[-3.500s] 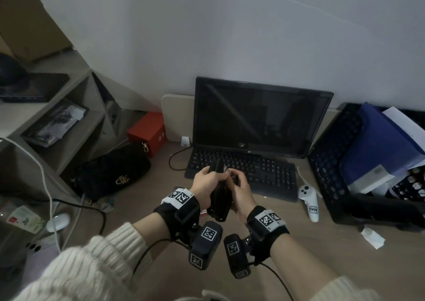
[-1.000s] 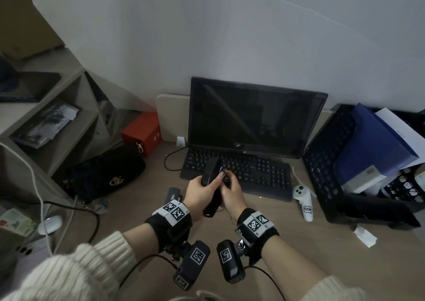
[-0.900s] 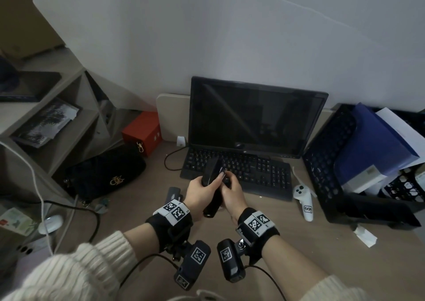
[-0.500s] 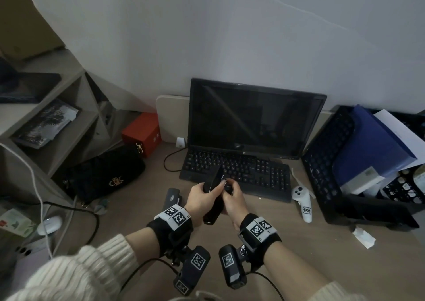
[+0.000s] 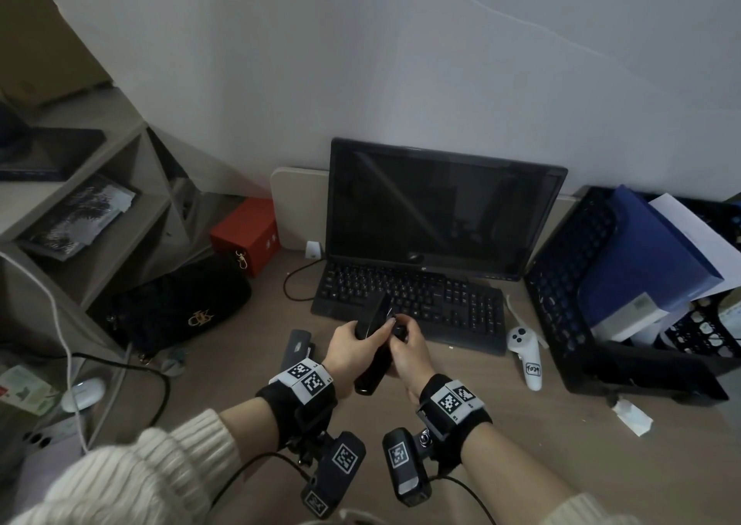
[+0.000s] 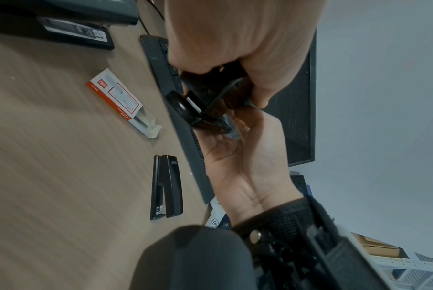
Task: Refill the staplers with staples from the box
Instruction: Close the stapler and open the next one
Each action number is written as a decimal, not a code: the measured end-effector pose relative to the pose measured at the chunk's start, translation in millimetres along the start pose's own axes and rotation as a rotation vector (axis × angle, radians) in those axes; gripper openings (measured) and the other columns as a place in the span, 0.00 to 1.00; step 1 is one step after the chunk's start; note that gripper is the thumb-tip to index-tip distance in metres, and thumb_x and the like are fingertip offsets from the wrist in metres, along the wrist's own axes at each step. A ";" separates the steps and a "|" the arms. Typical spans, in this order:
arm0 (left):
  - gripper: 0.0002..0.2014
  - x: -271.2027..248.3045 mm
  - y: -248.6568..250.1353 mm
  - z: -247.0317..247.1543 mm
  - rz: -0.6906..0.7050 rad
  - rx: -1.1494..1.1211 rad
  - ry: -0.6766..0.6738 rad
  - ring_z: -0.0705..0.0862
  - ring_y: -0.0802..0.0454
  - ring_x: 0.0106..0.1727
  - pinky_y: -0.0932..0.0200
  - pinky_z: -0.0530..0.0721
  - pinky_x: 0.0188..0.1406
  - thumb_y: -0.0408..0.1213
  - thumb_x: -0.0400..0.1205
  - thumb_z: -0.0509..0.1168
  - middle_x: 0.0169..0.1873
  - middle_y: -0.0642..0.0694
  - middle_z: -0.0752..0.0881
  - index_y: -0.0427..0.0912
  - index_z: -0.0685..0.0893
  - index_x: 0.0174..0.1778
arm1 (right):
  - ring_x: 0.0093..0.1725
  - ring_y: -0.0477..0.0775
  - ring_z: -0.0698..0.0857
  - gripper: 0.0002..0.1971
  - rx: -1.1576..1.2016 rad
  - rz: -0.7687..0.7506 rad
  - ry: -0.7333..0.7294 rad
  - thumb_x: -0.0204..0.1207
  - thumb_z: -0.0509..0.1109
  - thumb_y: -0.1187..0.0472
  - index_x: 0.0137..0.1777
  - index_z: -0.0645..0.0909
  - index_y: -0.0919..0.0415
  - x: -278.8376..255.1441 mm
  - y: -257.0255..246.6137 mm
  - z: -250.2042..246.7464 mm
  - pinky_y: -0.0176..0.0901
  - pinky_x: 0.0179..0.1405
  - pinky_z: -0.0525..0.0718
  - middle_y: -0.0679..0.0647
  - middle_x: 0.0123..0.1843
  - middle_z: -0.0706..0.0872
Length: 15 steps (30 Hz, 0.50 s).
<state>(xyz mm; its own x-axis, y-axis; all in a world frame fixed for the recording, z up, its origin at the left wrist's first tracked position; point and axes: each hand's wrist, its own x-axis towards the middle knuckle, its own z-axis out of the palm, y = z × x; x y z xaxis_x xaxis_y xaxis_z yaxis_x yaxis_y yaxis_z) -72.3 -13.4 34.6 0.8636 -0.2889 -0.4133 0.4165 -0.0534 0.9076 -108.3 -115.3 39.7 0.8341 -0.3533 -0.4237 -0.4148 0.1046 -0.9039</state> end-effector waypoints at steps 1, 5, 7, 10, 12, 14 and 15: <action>0.18 -0.1 -0.4 -0.4 -0.002 -0.003 -0.004 0.92 0.42 0.48 0.45 0.92 0.49 0.48 0.77 0.76 0.46 0.37 0.91 0.36 0.88 0.51 | 0.54 0.52 0.85 0.13 0.003 0.005 0.000 0.83 0.60 0.64 0.64 0.72 0.50 -0.4 0.4 0.1 0.54 0.55 0.87 0.56 0.58 0.85; 0.17 -0.5 0.1 -1.4 -0.009 0.002 -0.022 0.92 0.42 0.47 0.51 0.92 0.43 0.47 0.78 0.75 0.46 0.36 0.91 0.35 0.87 0.52 | 0.53 0.51 0.85 0.14 0.027 0.019 0.002 0.83 0.60 0.65 0.65 0.72 0.49 -2.2 2.0 1.5 0.47 0.46 0.86 0.55 0.58 0.85; 0.18 0.0 -0.3 -2.3 -0.007 0.007 -0.025 0.92 0.42 0.47 0.46 0.92 0.45 0.47 0.78 0.76 0.47 0.36 0.91 0.35 0.88 0.52 | 0.53 0.51 0.85 0.13 0.033 0.023 0.006 0.84 0.60 0.64 0.65 0.72 0.50 -3.0 2.5 2.6 0.46 0.47 0.86 0.56 0.58 0.85; 0.18 2.1 -1.3 -3.2 -0.008 0.011 -0.027 0.92 0.40 0.46 0.41 0.92 0.46 0.48 0.77 0.76 0.45 0.35 0.91 0.35 0.88 0.51 | 0.50 0.47 0.85 0.13 0.035 0.017 0.002 0.84 0.59 0.64 0.66 0.72 0.52 -3.9 0.5 2.1 0.41 0.41 0.85 0.54 0.56 0.85; 0.18 2.8 -1.2 -3.0 -0.002 0.025 -0.012 0.92 0.41 0.45 0.43 0.92 0.44 0.48 0.77 0.76 0.44 0.36 0.91 0.35 0.88 0.50 | 0.46 0.43 0.84 0.13 0.032 0.008 0.002 0.84 0.60 0.66 0.66 0.71 0.54 -4.0 -1.7 0.3 0.34 0.35 0.81 0.51 0.52 0.84; 0.18 3.5 -1.7 -2.8 0.005 0.034 -0.006 0.92 0.42 0.44 0.44 0.93 0.44 0.49 0.76 0.77 0.43 0.37 0.91 0.36 0.88 0.50 | 0.46 0.44 0.83 0.13 0.020 0.016 0.010 0.83 0.60 0.66 0.65 0.71 0.54 -3.8 -3.1 -0.7 0.35 0.34 0.81 0.51 0.52 0.84; 0.19 3.9 -2.4 -3.0 0.008 0.038 -0.008 0.92 0.42 0.44 0.43 0.92 0.45 0.49 0.76 0.77 0.43 0.37 0.91 0.36 0.88 0.50 | 0.47 0.46 0.84 0.12 0.017 0.025 0.014 0.83 0.60 0.66 0.64 0.72 0.54 -3.3 -3.0 -0.6 0.37 0.35 0.83 0.54 0.53 0.84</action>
<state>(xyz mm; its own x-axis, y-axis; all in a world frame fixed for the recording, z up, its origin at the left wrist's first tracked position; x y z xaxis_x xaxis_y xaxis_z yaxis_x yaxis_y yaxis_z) -69.1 -11.5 30.6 0.8646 -0.2967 -0.4054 0.3983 -0.0871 0.9131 -110.0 -115.0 43.9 0.8183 -0.3634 -0.4454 -0.4291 0.1293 -0.8939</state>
